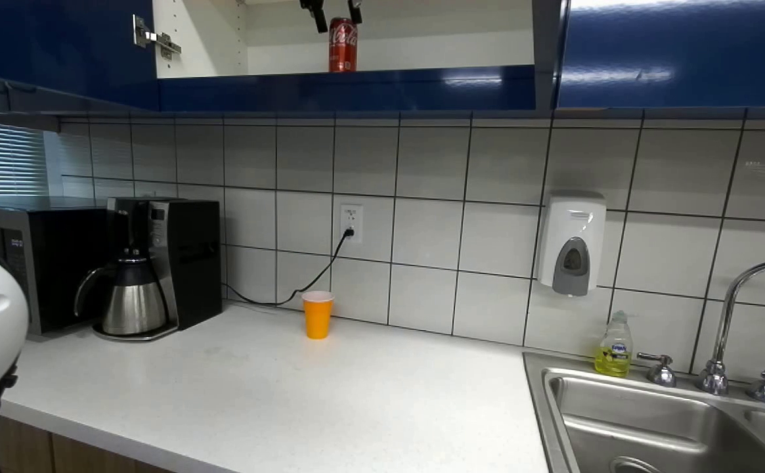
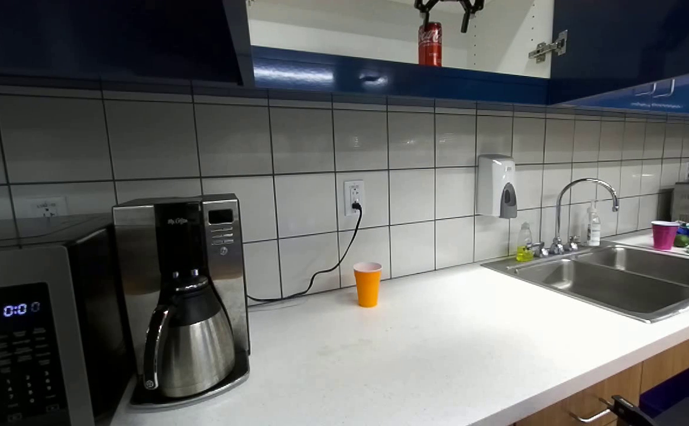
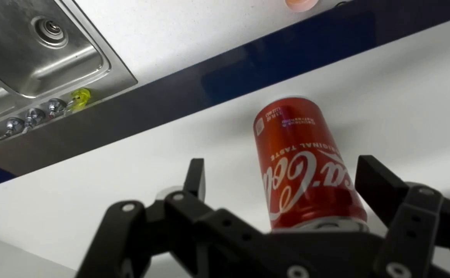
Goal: Put the red can in the cabinet
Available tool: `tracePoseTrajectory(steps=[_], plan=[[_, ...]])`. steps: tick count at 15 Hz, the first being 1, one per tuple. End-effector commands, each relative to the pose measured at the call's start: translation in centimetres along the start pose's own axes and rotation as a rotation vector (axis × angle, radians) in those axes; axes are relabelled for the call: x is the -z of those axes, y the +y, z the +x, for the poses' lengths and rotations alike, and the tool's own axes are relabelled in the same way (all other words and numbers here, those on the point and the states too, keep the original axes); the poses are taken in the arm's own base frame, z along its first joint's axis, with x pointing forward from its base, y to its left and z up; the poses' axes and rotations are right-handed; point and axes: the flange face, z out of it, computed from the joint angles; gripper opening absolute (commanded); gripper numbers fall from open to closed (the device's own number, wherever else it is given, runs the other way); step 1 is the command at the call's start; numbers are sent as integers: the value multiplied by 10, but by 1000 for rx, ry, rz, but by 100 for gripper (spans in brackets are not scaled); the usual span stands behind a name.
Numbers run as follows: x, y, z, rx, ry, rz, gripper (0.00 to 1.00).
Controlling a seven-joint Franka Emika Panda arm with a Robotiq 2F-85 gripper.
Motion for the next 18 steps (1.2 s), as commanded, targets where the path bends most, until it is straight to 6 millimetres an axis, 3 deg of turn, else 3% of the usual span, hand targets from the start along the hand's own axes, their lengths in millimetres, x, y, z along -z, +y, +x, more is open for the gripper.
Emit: tracePoseTrajectory(steps=[1, 9, 13, 18], plan=[[9, 19, -29, 24, -15, 14, 100], [14, 47, -105, 116, -15, 42, 100], [-10, 53, -146, 164, -36, 53, 100], [-69, 60, -197, 187, -64, 60, 100]])
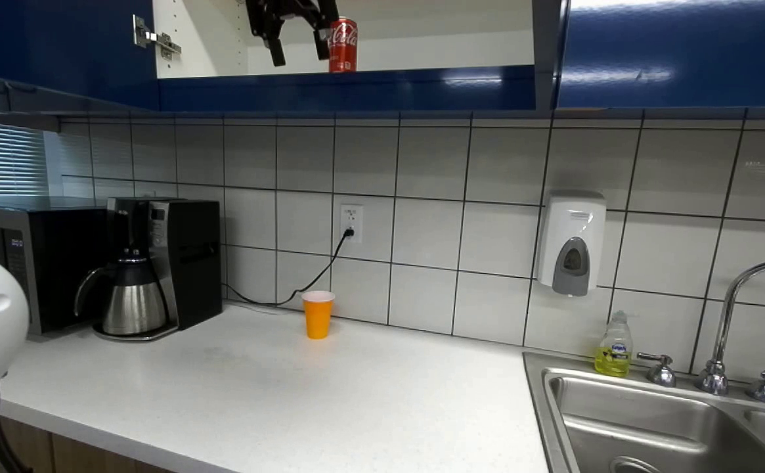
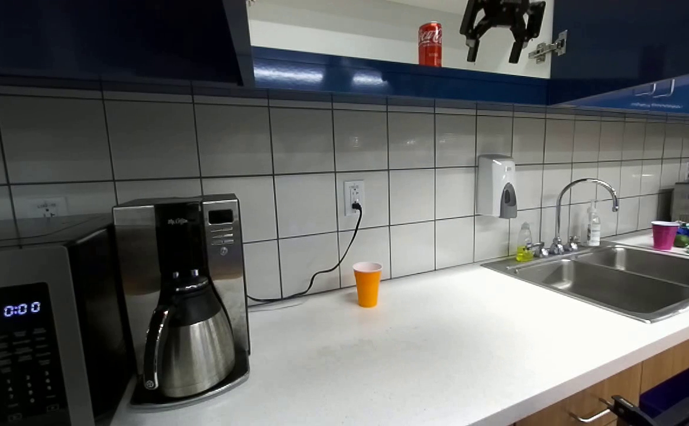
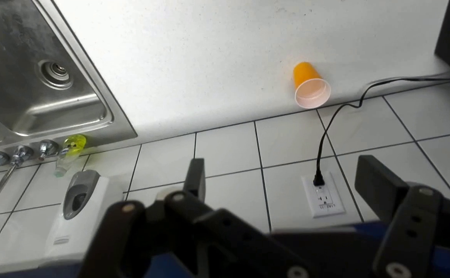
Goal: Put the red can in the cabinet
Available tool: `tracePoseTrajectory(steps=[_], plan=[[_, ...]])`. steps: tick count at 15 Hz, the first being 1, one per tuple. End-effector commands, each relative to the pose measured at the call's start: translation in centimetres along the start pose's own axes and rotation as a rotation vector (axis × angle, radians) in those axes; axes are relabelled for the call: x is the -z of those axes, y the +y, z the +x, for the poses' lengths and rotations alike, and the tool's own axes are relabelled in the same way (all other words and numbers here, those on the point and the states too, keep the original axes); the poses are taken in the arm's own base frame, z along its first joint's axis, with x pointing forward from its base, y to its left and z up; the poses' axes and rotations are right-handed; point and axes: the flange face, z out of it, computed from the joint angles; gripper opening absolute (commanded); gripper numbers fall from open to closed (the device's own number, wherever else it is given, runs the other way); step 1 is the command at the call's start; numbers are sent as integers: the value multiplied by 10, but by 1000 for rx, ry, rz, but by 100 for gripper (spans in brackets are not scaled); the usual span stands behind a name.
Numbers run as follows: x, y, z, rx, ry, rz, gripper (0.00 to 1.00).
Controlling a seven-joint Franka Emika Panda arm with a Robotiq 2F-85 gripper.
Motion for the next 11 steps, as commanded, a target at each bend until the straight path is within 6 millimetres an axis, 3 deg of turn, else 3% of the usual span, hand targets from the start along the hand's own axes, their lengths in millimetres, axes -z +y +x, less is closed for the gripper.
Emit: tracePoseTrajectory(steps=[1, 4, 5, 7, 11], plan=[[-48, 2, -45, 32, -15, 22, 100], [-94, 2, -70, 49, -88, 15, 100], [-77, -1, -50, 21, -85, 5, 100], [-98, -1, -62, 27, -113, 5, 100], [-98, -1, -65, 29, -111, 6, 100]])
